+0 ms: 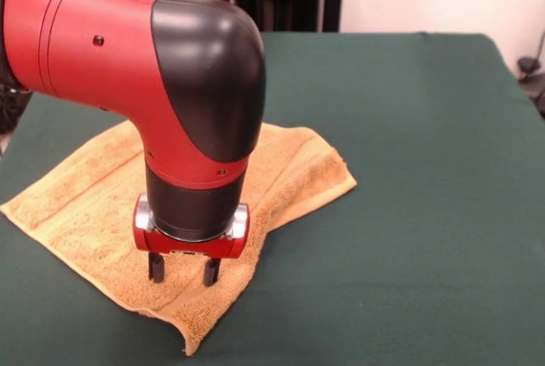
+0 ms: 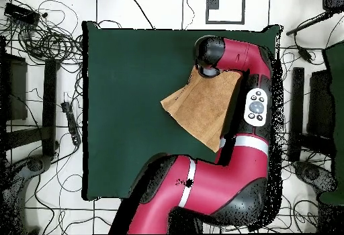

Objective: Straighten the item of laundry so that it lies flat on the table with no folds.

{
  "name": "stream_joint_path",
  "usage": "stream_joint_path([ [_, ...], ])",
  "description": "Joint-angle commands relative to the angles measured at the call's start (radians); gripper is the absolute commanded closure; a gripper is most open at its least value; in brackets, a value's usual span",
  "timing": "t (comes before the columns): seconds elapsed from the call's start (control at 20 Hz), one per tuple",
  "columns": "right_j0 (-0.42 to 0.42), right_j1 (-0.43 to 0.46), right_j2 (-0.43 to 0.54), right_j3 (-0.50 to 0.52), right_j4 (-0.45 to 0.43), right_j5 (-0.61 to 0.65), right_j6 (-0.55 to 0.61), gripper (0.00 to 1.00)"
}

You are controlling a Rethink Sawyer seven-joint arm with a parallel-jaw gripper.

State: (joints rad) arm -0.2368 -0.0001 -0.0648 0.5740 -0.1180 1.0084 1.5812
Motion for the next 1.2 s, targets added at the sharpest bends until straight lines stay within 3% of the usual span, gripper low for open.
stream_joint_path([
  [0.05, 0.010, 0.055, 0.065, 0.049, -0.013, -0.028, 0.044, 0.00],
  [0.5, 0.010, 0.036, 0.066, 0.070, -0.011, -0.029, 0.033, 0.00],
  [0.65, 0.015, -0.059, 0.057, 0.171, -0.001, -0.047, 0.046, 0.00],
  [0.85, 0.033, -0.264, 0.031, 0.340, 0.033, 0.050, 0.042, 0.00],
  [1.2, 0.037, -0.298, 0.040, 0.310, 0.025, 0.116, 0.043, 0.00],
])
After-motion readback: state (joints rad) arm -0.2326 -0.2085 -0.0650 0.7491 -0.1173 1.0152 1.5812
